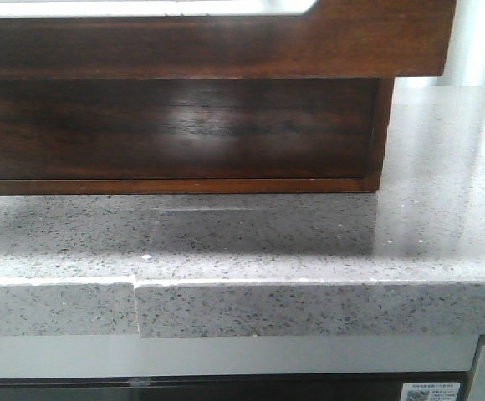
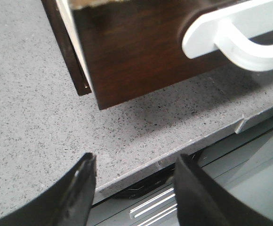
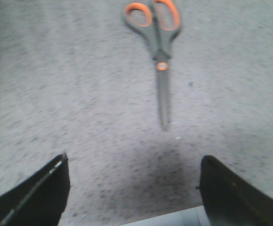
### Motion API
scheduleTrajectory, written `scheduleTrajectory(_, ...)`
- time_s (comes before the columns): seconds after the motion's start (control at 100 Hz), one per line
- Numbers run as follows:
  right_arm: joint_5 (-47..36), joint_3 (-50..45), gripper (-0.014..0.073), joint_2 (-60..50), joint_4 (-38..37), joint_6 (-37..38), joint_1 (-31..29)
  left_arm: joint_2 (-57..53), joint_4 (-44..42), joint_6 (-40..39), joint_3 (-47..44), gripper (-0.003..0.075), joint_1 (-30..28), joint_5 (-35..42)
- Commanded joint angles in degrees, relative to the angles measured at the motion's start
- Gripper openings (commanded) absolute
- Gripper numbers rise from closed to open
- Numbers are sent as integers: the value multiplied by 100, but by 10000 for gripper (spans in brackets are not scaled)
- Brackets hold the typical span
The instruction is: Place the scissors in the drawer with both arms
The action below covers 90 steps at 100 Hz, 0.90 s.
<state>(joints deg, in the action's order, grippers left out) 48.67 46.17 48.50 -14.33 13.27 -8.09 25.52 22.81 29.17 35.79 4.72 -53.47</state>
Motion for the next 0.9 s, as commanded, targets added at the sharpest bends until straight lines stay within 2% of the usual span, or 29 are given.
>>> scheduleTrajectory(0.0,-80,450,512,431,-153,-101,-480,29,91,-88,197,347,125,380)
scheduleTrajectory(0.08,22,695,512,874,182,-415,-1026,29,30,-88,197,347,241,419)
scheduleTrajectory(0.14,157,897,512,1278,714,-993,-1387,29,30,-88,197,347,309,461)
scheduleTrajectory(0.25,347,1259,512,1976,1476,-1765,-1746,29,30,-88,197,347,359,513)
scheduleTrajectory(0.48,854,2211,512,3340,1588,-2399,-1690,29,73,-88,197,347,359,534)
scheduleTrajectory(0.89,1558,3854,512,4993,1588,-2551,-1558,29,73,-88,197,347,359,671)
